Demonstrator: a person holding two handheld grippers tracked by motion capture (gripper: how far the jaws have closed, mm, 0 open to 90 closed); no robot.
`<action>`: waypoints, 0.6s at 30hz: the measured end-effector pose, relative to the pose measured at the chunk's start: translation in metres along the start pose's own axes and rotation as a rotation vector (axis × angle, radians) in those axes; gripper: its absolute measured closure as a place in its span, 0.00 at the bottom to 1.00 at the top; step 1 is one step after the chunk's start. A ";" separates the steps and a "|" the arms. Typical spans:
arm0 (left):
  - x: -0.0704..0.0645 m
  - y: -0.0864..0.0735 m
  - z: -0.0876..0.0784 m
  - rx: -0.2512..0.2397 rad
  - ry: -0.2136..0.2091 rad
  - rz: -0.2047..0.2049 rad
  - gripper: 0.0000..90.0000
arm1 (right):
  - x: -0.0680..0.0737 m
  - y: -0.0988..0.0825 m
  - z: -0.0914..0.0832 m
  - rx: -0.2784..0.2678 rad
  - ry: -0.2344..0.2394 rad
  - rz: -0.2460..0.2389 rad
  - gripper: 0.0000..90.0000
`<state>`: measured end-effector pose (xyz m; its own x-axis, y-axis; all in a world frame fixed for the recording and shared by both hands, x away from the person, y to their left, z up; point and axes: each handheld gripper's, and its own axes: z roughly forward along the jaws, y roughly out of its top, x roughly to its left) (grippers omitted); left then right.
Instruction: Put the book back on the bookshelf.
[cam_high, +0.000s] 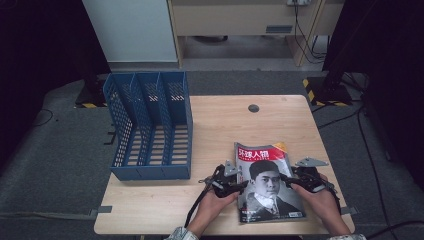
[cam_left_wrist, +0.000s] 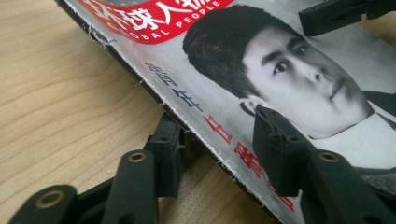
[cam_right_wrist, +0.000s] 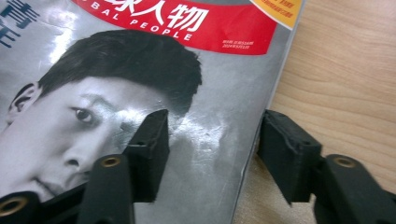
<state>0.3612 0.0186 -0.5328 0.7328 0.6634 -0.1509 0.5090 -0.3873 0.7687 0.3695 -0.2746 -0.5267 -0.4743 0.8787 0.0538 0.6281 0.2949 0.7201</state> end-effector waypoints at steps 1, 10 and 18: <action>0.000 0.000 0.000 0.000 0.000 0.000 0.62 | 0.000 0.000 0.000 0.000 0.000 0.000 0.50; 0.009 0.002 -0.007 -0.007 0.004 -0.027 0.71 | 0.006 -0.001 0.001 -0.010 0.011 -0.014 0.57; 0.012 0.005 -0.016 -0.010 -0.027 -0.043 0.68 | 0.011 0.000 0.004 -0.013 0.032 -0.033 0.57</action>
<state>0.3652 0.0348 -0.5213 0.7221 0.6620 -0.2008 0.5363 -0.3523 0.7670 0.3669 -0.2631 -0.5288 -0.5147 0.8558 0.0518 0.6036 0.3188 0.7308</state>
